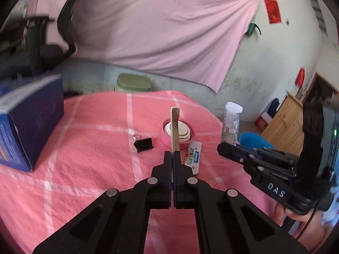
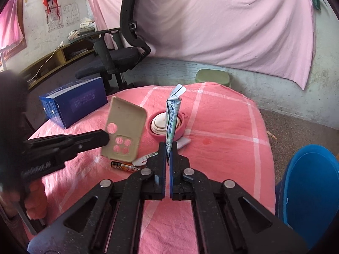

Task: Collect trash
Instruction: 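Lift both items and carry them over the blue bucket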

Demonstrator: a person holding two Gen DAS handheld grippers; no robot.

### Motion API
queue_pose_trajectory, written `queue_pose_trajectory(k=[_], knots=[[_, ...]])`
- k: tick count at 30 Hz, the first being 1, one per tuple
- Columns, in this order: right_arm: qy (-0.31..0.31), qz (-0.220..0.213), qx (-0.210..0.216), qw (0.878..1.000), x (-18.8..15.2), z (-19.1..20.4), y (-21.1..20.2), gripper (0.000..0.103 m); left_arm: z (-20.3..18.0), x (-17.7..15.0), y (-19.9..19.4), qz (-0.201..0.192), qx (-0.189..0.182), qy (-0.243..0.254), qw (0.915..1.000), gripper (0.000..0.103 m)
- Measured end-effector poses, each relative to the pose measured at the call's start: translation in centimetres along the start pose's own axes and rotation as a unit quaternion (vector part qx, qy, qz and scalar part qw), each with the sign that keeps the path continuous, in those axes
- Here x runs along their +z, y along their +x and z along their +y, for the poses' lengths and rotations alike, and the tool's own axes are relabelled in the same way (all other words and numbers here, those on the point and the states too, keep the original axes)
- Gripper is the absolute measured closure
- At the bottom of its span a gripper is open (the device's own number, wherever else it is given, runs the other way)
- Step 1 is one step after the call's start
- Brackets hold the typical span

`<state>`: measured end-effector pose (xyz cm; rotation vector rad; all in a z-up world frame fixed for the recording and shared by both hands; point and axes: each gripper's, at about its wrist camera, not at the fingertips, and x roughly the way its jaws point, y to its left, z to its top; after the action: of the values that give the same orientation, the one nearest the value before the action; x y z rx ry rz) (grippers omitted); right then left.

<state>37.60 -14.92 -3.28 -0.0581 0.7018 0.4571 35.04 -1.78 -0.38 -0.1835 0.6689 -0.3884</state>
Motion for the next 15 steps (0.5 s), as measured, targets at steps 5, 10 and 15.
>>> queue_pose_trajectory(k=[5,10,15], knots=[[0.005,-0.023,-0.006,1.000,-0.1,-0.1,-0.9,0.076,-1.7,-0.5,-0.5,-0.031,0.017,0.032,0.9988,0.103],[0.003,-0.066,-0.012,0.998,-0.3,0.2,-2.7,0.076,-1.7,-1.0,-1.8,-0.091,0.031,0.031,0.9949,0.103],[0.007,-0.129,-0.023,0.991,-0.4,0.4,-5.4,0.076,-3.3,-0.3,-3.5,-0.163,0.036,0.048,0.9848,0.103]])
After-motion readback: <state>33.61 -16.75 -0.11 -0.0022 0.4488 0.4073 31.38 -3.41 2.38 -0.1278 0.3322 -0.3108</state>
